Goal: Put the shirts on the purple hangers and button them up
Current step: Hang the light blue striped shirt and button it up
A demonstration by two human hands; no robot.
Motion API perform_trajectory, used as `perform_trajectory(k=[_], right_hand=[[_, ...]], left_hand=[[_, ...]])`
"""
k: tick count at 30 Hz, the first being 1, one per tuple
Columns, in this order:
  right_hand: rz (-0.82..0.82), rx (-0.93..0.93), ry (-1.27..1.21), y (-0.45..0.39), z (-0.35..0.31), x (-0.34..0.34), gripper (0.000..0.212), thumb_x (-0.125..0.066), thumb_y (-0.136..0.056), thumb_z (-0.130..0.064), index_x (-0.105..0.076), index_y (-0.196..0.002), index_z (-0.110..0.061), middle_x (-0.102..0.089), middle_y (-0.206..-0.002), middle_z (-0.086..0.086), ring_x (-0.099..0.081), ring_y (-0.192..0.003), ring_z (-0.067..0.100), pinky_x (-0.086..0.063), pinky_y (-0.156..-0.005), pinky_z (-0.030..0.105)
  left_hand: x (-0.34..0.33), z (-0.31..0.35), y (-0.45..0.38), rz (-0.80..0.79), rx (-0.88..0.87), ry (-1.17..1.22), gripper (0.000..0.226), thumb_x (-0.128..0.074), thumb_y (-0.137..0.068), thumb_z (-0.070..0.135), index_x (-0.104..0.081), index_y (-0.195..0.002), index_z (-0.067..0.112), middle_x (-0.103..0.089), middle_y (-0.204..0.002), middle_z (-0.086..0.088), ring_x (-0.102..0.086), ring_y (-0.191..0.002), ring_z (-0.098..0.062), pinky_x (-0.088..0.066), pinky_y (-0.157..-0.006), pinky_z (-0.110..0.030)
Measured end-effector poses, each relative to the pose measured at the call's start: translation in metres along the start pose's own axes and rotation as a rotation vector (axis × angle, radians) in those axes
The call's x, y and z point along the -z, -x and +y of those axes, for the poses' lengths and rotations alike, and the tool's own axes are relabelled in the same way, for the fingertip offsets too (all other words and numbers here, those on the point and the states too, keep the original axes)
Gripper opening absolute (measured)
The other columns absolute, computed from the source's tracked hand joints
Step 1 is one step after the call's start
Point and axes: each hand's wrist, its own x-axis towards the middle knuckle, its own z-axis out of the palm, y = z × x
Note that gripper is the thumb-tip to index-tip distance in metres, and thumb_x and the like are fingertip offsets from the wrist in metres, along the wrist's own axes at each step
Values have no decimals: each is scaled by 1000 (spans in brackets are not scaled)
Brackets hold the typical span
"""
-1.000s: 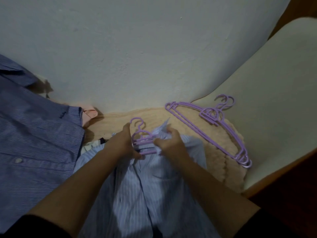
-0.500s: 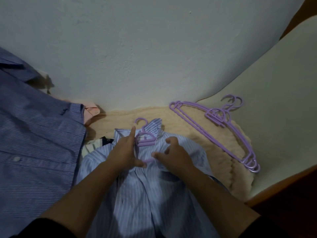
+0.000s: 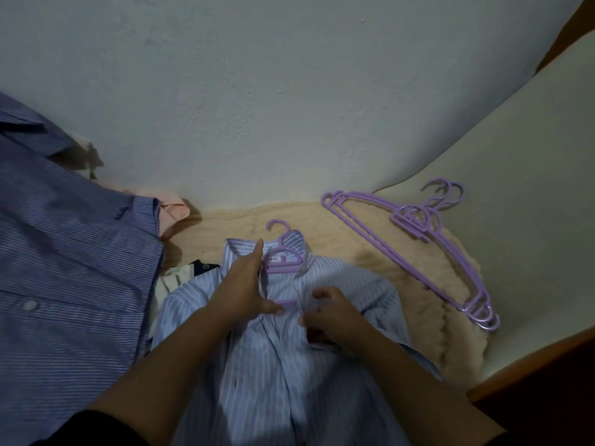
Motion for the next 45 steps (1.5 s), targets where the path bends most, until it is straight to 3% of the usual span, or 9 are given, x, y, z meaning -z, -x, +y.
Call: perform_trajectory(k=[6, 11, 17, 24, 28, 31, 39, 43, 45], right_hand=[[295, 411, 283, -12, -35, 7, 34, -74, -76, -17, -46, -95, -23, -49, -101, 2, -51, -88, 17, -45, -77, 31], [215, 493, 576, -23, -73, 6, 40, -66, -84, -26, -57, -122, -32, -13, -153, 17, -25, -140, 27, -31, -109, 32], [53, 399, 719, -55, -90, 9, 41, -47, -90, -3, -58, -128, -13, -51, -136, 13, -50, -122, 30, -34, -91, 18], [57, 289, 416, -53, -73, 27, 45, -41, -90, 13, -41, -135, 9, -45, -140, 20, -47, -126, 26, -35, -91, 14], [99, 216, 95, -41, -54, 29, 51, -42, -88, 8, -47, -137, -7, -58, -111, 7, -51, -71, 14, -39, -59, 22], [166, 190, -136, -36, -48, 34, 55, -41, -88, 7, -49, -136, -18, -55, -88, 7, -41, -60, 19, -32, -56, 30], [242, 287, -649, -33, -94, 43, 63, -30, -89, 17, -31, -146, -10, -52, -119, 5, -46, -122, 34, -35, -104, 54], [251, 233, -529, -55, -86, 37, 64, -33, -90, 16, -26, -148, -10, -50, -132, 14, -51, -117, 36, -45, -96, 44], [221, 200, -383, -60, -74, 36, 63, -38, -89, 13, -30, -147, -11, -54, -113, 11, -60, -83, 23, -52, -64, 21]], left_hand=[[13, 5, 16, 223, 62, 80, 126, -74, -54, 68, -15, -153, 16, -23, -157, -4, -19, -144, -22, -24, -114, -38], [23, 7, 5, 376, 194, -2, 106, -73, -65, 62, -29, -149, 14, -18, -158, -10, -18, -144, -26, -22, -114, -40], [32, -2, -19, 324, 450, 298, 67, -74, -77, 42, -51, -136, 21, -27, -151, -16, -40, -133, -30, -40, -105, -38], [35, -4, -21, 269, 460, 454, 35, -58, -86, 3, -67, -119, 9, -68, -111, -11, -59, -84, -14, -43, -62, -13], [33, 5, -8, 256, 459, 586, 37, -66, -84, 7, -65, -121, 9, -66, -120, -8, -62, -106, -18, -49, -91, -28], [33, 22, 1, 324, 393, 808, 44, -61, -84, -2, -61, -123, 20, -71, -96, 1, -65, -74, 0, -53, -71, -17], [47, 46, -34, 433, 351, 1109, 51, -62, -84, -1, -54, -134, 6, -59, -131, -10, -57, -119, -26, -43, -106, -42], [20, 30, -39, 386, 421, 1111, 55, -68, -78, 5, -56, -132, 7, -59, -130, -11, -59, -114, -27, -47, -101, -40], [1, 15, -40, 365, 446, 1142, 71, -76, -64, 19, -57, -132, 13, -61, -129, -13, -62, -111, -28, -48, -99, -45]])
